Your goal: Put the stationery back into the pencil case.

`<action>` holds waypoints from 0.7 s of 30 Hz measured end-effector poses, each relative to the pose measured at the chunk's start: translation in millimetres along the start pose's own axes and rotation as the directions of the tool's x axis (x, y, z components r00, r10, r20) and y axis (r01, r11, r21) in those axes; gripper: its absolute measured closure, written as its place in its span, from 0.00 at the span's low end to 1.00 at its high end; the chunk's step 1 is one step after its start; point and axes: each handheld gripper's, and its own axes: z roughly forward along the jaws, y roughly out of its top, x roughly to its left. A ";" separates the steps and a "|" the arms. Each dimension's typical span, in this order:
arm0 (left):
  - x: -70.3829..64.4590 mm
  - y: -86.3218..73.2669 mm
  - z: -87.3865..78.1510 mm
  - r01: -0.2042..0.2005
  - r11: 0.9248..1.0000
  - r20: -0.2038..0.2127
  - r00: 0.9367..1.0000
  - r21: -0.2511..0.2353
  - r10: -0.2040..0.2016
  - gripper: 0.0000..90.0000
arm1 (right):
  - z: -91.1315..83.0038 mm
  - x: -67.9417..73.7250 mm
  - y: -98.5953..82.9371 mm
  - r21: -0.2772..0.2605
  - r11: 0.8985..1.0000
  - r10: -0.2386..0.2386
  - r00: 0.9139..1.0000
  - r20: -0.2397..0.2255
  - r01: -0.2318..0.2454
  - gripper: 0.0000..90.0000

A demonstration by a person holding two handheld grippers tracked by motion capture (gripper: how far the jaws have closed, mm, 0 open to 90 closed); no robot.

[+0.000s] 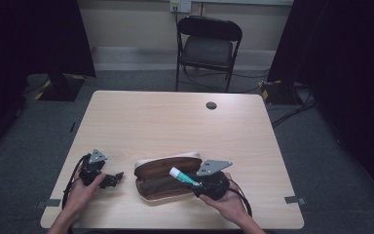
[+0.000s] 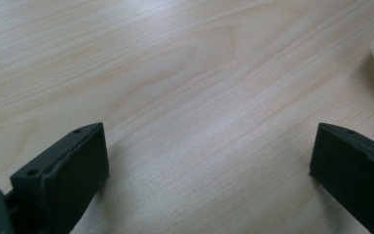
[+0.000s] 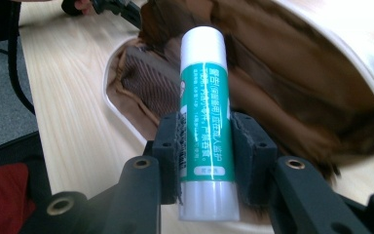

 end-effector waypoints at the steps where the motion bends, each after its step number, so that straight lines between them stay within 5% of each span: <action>1: 0.0 0.0 0.1 0.000 1.000 0.000 1.000 -0.001 0.000 0.00 | 5.5 1.7 6.8 0.002 1.000 -0.009 1.000 -0.009 0.009 0.74; 21: -0.2 -0.1 0.0 0.001 1.000 -0.001 1.000 -0.001 -0.001 0.00 | 51.1 13.4 29.4 0.037 0.997 -0.065 0.996 -0.056 0.067 0.74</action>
